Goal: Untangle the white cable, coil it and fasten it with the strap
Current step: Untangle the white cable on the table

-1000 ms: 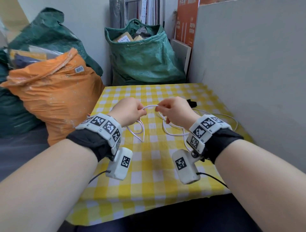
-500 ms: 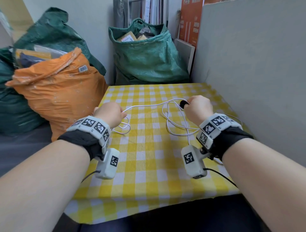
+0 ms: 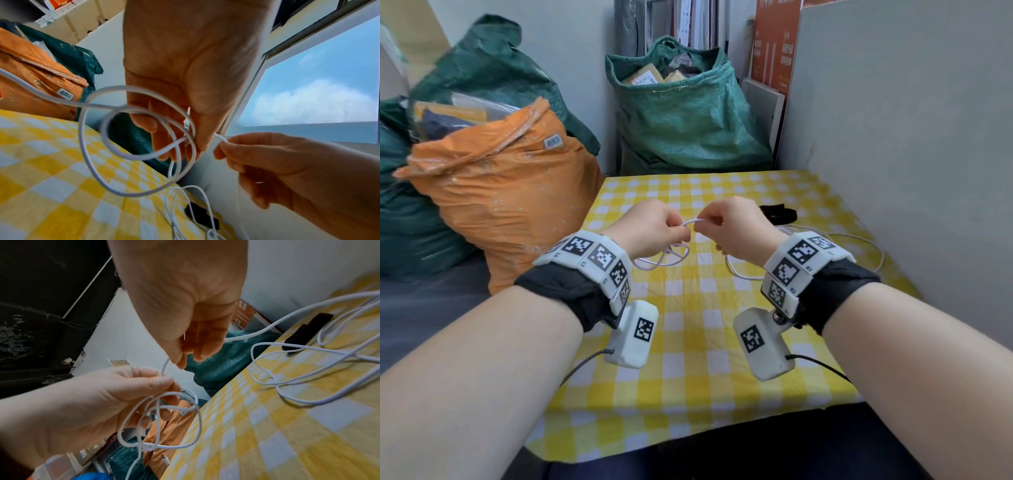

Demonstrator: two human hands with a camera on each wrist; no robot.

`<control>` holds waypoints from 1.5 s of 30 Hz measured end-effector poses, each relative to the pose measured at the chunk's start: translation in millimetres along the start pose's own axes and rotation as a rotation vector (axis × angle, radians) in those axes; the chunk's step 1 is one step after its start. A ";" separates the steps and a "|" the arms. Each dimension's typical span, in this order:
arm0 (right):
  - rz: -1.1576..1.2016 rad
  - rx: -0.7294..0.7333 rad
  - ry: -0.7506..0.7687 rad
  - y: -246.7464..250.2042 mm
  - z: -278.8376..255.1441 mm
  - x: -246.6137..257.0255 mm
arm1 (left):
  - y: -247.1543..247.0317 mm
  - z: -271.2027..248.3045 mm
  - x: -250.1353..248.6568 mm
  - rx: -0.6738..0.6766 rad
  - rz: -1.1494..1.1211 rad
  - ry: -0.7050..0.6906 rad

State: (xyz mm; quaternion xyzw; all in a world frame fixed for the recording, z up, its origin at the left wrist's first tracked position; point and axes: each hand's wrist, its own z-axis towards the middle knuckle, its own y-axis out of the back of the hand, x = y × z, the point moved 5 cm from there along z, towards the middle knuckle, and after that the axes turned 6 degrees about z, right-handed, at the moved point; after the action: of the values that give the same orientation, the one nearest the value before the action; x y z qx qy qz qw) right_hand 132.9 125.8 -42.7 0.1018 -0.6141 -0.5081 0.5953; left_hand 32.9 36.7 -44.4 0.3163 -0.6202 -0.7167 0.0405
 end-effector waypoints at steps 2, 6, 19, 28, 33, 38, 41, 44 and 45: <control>-0.017 -0.077 -0.018 6.3 -1.0 -7.5 | 1.3 0.8 7.0 0.000 0.038 0.028; 0.011 -0.219 -0.153 20.7 -3.1 -30.8 | 1.3 2.6 26.6 -0.010 0.193 0.101; -0.006 -0.369 -0.560 52.2 -15.0 -84.3 | 6.8 4.3 39.6 -0.102 0.211 0.157; -0.051 -0.356 -0.627 51.4 -13.9 -93.4 | 6.0 5.8 70.4 0.068 0.618 0.440; -0.055 -0.375 -0.676 50.8 -19.5 -101.2 | 11.3 5.9 77.7 0.165 0.635 0.501; -0.065 -0.370 -0.679 53.1 -23.1 -106.9 | 17.7 -0.1 89.6 0.238 0.364 0.559; -0.072 -0.381 -0.696 55.7 -26.2 -108.1 | 8.8 -11.6 88.5 0.259 -0.118 0.649; -0.083 -0.344 -0.732 55.9 -28.0 -104.6 | 3.3 -10.1 77.8 0.256 -0.346 0.608; -0.100 -0.317 -0.715 53.7 -26.5 -99.6 | 3.0 -9.3 69.5 0.266 -0.378 0.580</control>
State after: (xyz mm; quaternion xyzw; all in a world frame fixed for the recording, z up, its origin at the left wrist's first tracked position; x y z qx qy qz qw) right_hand 207.7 210.0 -71.2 -0.1452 -0.6909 -0.6284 0.3266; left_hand -18.8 -3.3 -70.0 0.6177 -0.6014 -0.5051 0.0400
